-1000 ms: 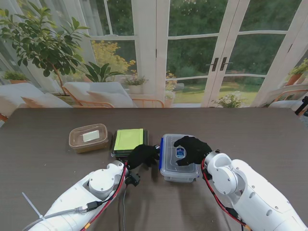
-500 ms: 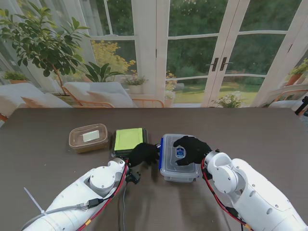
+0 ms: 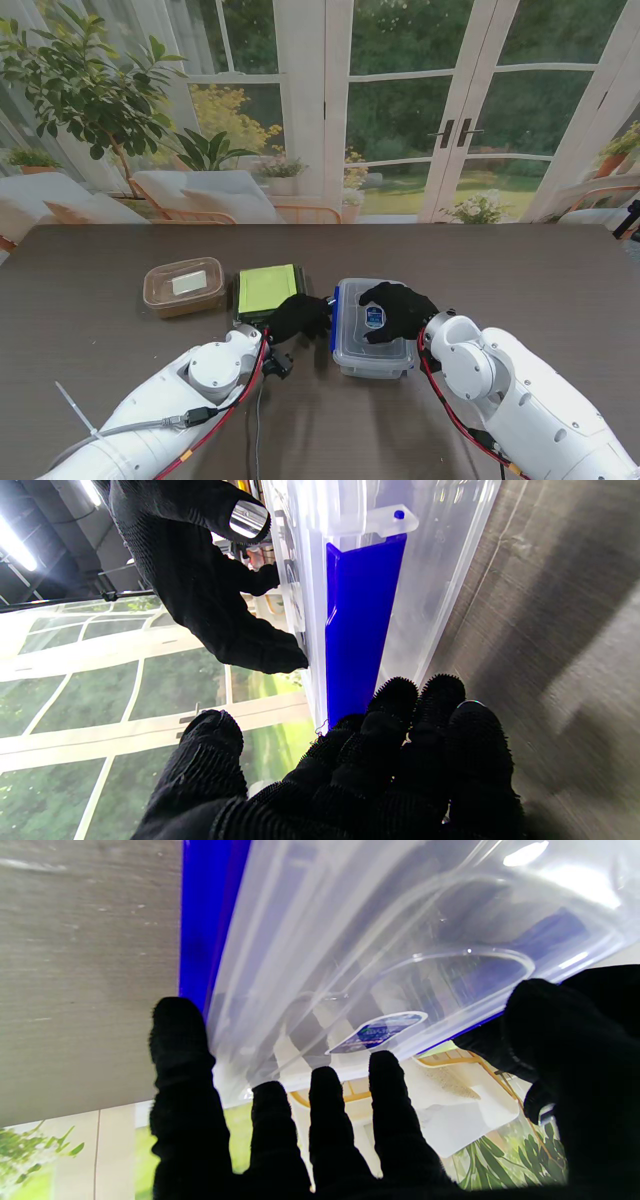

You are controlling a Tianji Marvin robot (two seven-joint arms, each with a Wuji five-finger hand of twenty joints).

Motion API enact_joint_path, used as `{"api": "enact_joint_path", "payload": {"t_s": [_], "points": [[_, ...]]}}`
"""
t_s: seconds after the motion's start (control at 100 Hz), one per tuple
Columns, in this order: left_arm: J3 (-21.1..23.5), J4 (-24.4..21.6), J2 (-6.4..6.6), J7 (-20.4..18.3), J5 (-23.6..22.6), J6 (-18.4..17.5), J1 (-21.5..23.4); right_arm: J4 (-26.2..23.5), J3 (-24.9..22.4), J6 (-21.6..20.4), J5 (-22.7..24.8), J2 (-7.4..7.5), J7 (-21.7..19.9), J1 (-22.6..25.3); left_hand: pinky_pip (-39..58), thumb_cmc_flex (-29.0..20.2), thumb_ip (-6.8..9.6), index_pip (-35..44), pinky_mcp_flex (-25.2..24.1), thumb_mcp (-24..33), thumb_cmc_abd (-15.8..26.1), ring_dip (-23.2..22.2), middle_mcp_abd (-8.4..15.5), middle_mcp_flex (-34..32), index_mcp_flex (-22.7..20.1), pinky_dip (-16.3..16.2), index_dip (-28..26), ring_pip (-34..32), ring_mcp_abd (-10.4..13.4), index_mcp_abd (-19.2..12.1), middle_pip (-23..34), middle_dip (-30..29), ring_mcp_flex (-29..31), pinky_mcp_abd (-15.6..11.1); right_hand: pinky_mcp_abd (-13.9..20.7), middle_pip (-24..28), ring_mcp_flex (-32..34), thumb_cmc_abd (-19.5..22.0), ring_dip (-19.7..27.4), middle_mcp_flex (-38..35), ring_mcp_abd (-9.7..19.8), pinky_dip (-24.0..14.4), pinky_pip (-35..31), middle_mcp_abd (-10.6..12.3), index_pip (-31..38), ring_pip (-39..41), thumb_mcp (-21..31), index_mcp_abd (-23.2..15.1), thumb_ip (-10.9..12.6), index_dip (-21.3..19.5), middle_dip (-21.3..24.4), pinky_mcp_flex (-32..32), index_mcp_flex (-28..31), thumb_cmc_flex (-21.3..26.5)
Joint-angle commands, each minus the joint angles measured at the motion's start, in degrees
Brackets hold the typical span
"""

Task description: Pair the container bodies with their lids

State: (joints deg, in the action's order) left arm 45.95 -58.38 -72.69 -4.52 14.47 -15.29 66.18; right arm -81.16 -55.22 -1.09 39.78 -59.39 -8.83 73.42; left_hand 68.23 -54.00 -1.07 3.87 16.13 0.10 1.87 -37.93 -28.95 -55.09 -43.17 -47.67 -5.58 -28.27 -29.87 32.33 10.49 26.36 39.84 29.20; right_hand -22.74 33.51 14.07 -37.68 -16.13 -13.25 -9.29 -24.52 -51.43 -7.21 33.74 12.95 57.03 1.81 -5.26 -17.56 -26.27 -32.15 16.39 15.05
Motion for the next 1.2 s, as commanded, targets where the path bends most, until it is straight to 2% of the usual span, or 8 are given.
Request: {"api": "enact_joint_path", "payload": {"t_s": [0.0, 0.45, 0.77, 0.9, 1.08, 1.19], "points": [[-0.5, -1.5, -1.66, -1.5, -0.1, -0.8, -0.7, 2.9, 2.3, -0.5, -0.4, -0.82, -4.0, 3.4, 2.3, -1.2, -0.07, 0.2, -0.6, -0.2, -0.9, -0.9, 5.7, -1.4, -1.0, -1.0, 0.4, -1.1, 0.0, -11.5, 0.2, 0.7, 0.7, -1.1, 20.5, 4.2, 10.8, -2.6, -4.4, -2.6, 5.1, 2.4, -1.8, -0.2, 1.1, 14.2, 0.9, -0.7, -1.4, -0.1, -1.2, 25.2, -0.6, 0.6], [-1.8, -0.9, -1.94, -1.7, -0.6, -1.8, -2.1, 1.1, 0.9, -0.4, -0.5, -0.43, -5.9, 4.8, 6.2, -1.0, -0.05, 0.2, 0.8, -0.1, -0.9, -3.1, 4.9, -2.4, -0.9, -3.4, 0.4, -4.8, -0.2, -10.7, 1.3, 2.4, 1.7, -1.7, 20.8, 4.3, 11.0, -2.7, -4.3, -2.8, 5.5, 3.4, -2.2, -0.2, 1.4, 14.5, 1.0, -0.8, -1.4, 0.1, -1.3, 24.9, -0.5, 0.6], [-2.4, -0.5, -1.99, -2.3, -0.9, -1.7, -2.9, 0.5, 0.7, -0.2, -0.6, -0.37, -6.3, 5.1, 6.8, -0.9, -0.05, 0.2, 0.8, -0.1, -0.9, -3.7, 4.6, -2.6, -0.8, -3.9, 0.4, -5.5, -0.2, -10.6, 1.5, 3.3, 1.5, -2.0, 20.8, 4.3, 11.2, -2.6, -4.3, -2.8, 5.5, 3.8, -2.4, -0.1, 1.4, 14.6, 1.0, -0.8, -1.4, 0.2, -1.3, 24.8, -0.6, 0.6], [-2.1, -1.6, -1.48, -2.3, -1.6, -1.6, -2.4, 0.2, 0.3, 0.0, -0.4, -0.41, -6.1, 5.4, 6.5, -0.9, -0.06, 0.3, 0.5, -0.1, -0.8, -3.6, 4.7, -2.5, -1.2, -3.8, 0.3, -5.3, -0.2, -11.3, 1.4, 3.5, 1.1, -2.1, 20.4, 4.3, 11.1, -2.1, -4.2, -2.8, 5.2, 4.0, -2.4, 0.0, 1.3, 14.5, 0.9, -1.1, -1.4, 0.3, -1.3, 25.1, -1.0, 0.5], [-0.9, -5.1, -0.25, 0.1, -5.7, -1.4, -1.0, -1.1, -1.0, 0.7, 0.1, -0.66, -5.0, 6.2, 6.1, -0.6, -0.05, 0.7, 0.6, -0.2, -0.7, -3.6, 5.2, -2.9, -2.2, -3.6, 0.2, -5.4, 0.1, -12.1, 1.9, 4.1, 1.6, -2.2, 18.8, 3.8, 11.4, -0.9, -4.2, -2.4, 3.8, 3.9, -2.5, 0.6, 0.9, 14.3, 0.2, -1.9, -1.2, 0.5, -1.0, 25.6, -1.9, -0.1], [-0.1, -7.1, 0.3, 0.6, -6.7, -0.9, -0.2, -2.2, -2.0, 1.4, 0.1, -0.93, -3.9, 6.7, 6.1, -0.5, -0.01, 0.9, 0.8, -0.2, -0.7, -3.5, 5.0, -2.9, -2.7, -3.6, 0.1, -5.4, 0.1, -12.3, 1.9, 4.2, 1.8, -2.3, 18.1, 3.5, 11.6, -0.3, -4.2, -2.5, 3.0, 3.7, -2.4, 0.8, 0.6, 13.9, -0.1, -1.9, -1.0, 0.5, -0.8, 25.9, -2.1, -0.2]]}}
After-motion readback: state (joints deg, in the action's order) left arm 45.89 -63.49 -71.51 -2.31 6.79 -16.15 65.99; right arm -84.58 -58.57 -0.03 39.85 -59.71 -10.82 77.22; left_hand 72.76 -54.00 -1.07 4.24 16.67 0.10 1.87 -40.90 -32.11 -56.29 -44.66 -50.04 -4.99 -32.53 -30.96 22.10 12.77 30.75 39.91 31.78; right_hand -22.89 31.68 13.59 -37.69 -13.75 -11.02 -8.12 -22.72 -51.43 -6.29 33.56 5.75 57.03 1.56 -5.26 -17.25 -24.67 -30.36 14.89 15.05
